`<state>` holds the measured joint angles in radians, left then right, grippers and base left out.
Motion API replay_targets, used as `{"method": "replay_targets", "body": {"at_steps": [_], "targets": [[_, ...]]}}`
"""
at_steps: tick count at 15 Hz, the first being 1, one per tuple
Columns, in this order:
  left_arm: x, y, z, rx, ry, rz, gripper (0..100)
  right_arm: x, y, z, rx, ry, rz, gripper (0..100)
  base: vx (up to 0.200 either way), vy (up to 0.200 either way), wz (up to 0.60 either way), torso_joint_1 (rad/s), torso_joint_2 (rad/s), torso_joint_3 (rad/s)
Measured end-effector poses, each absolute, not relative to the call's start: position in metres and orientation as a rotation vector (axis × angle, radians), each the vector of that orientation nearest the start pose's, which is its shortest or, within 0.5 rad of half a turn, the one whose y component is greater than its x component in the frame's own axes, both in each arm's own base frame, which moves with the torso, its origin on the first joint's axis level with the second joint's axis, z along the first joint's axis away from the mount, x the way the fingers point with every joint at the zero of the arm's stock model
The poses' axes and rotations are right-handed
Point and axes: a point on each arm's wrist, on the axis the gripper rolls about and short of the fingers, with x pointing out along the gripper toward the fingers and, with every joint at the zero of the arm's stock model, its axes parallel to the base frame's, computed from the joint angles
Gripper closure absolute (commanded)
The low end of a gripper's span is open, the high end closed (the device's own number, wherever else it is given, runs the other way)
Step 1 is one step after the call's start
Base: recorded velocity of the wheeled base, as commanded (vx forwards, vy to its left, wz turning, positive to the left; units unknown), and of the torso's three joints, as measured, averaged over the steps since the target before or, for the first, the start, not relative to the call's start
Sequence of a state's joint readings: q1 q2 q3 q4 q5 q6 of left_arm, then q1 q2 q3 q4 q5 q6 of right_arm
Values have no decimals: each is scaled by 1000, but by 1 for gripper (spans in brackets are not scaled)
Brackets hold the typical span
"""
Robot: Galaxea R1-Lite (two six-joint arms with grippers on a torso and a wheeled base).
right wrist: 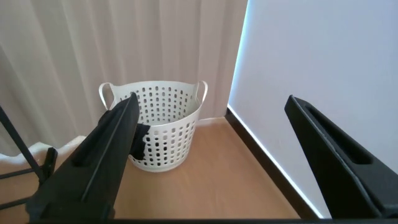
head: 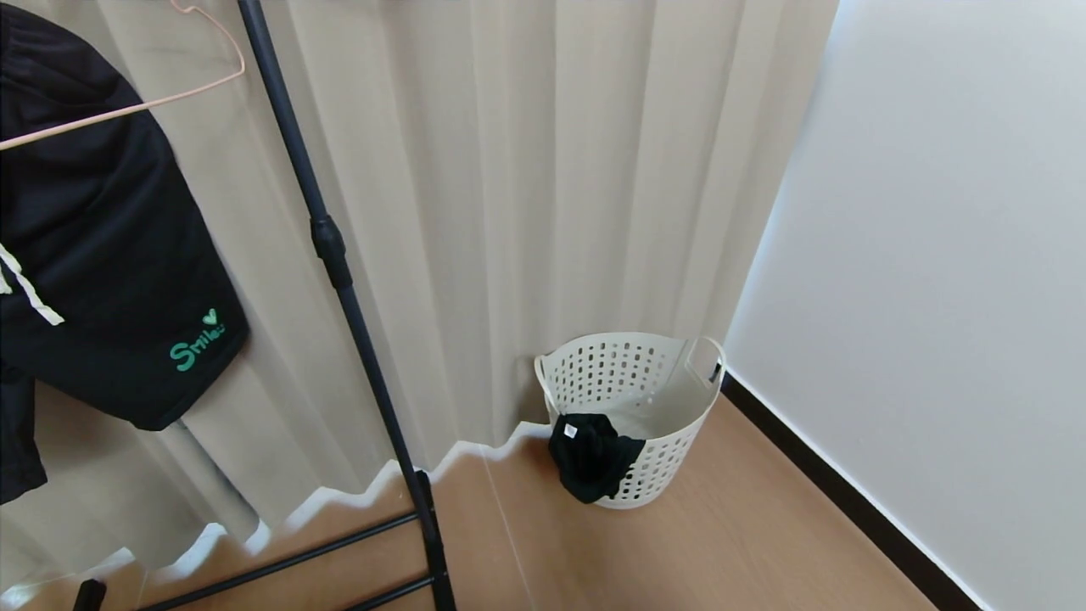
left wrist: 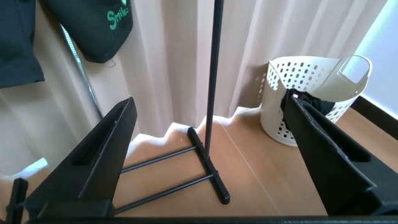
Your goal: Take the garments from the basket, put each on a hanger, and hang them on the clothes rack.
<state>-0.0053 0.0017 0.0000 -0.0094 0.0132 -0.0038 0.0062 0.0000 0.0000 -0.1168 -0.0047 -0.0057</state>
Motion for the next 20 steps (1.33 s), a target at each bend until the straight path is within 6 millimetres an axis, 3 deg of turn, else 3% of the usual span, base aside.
{"method": "replay_targets", "body": {"at_steps": [2, 7, 20], "targets": [[-23, 0, 76, -4, -7, 7, 0, -23, 0, 87, -5, -116, 1, 0, 0, 0, 0, 0, 0, 0], [-23, 0, 77, -4, -8, 8, 0, -23, 0, 87, -5, -114, 0, 0, 0, 200, 0, 3, 2, 1], [-23, 0, 76, -3, -7, 8, 0, -24, 0, 87, -4, -117, 1, 0, 0, 0, 0, 0, 0, 0]]}}
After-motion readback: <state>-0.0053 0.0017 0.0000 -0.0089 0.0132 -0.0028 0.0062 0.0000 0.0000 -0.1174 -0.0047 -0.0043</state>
